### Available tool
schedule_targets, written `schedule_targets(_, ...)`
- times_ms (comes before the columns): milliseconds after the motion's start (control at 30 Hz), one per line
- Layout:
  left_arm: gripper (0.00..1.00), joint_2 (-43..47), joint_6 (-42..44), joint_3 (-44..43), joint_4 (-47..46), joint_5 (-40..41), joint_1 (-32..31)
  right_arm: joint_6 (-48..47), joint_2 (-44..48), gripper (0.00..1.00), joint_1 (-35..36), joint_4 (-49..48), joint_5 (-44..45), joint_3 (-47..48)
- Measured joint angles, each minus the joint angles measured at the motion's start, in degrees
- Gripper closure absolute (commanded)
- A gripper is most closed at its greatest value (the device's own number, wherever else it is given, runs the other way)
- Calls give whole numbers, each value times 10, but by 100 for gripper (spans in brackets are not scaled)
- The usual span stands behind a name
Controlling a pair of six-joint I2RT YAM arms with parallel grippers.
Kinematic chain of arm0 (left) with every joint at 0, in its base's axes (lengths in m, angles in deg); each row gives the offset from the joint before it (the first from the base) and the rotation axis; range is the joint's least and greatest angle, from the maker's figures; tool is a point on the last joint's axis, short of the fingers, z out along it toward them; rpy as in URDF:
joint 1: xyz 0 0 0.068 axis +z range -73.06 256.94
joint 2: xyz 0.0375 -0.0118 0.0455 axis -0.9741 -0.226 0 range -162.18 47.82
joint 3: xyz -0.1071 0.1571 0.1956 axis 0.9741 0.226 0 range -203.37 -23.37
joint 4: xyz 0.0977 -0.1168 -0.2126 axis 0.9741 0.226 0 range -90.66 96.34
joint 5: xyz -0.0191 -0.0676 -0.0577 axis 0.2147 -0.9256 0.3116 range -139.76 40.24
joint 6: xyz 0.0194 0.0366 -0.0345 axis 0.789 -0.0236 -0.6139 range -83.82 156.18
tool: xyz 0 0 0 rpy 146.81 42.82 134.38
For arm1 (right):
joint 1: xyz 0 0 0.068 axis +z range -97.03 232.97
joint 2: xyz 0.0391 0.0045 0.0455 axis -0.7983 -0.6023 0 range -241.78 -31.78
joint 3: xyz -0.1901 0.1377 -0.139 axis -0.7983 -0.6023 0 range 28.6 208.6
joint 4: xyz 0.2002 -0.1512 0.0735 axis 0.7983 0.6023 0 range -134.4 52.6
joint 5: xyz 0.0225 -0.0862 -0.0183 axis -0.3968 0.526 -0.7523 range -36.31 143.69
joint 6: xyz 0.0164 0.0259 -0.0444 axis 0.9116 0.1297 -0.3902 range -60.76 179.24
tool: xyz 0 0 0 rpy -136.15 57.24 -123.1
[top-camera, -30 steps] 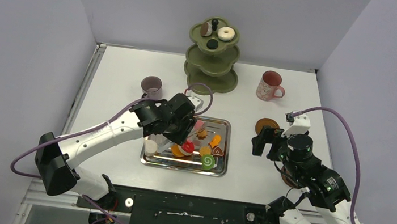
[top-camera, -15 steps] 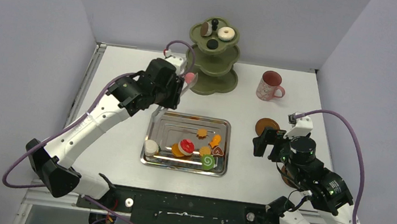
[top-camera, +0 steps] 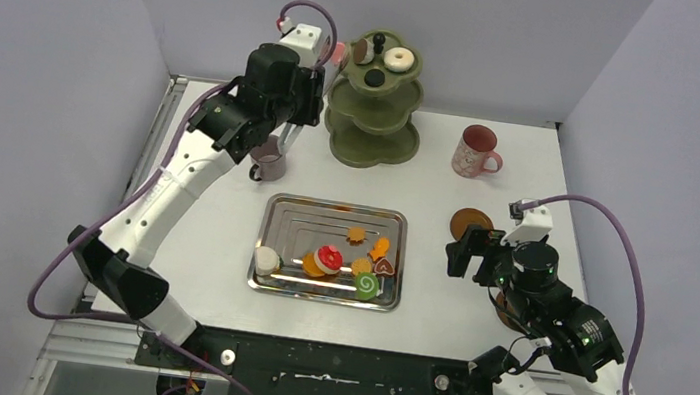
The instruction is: Serve the afternoon tea
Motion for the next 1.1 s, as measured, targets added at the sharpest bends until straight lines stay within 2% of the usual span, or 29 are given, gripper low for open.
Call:
schedule_targets(333,69,-90,15,-63,-42,-1,13,-7,-22,0,0,11,-20,23)
schedule_targets(867,67,-187,24,-139,-38,-42,54,-7,-16,0,0,23,-28,24)
schedule_targets(1100,57,-219,26,-163,-23,-62,58,-7,-16,0,0,25,-27,26)
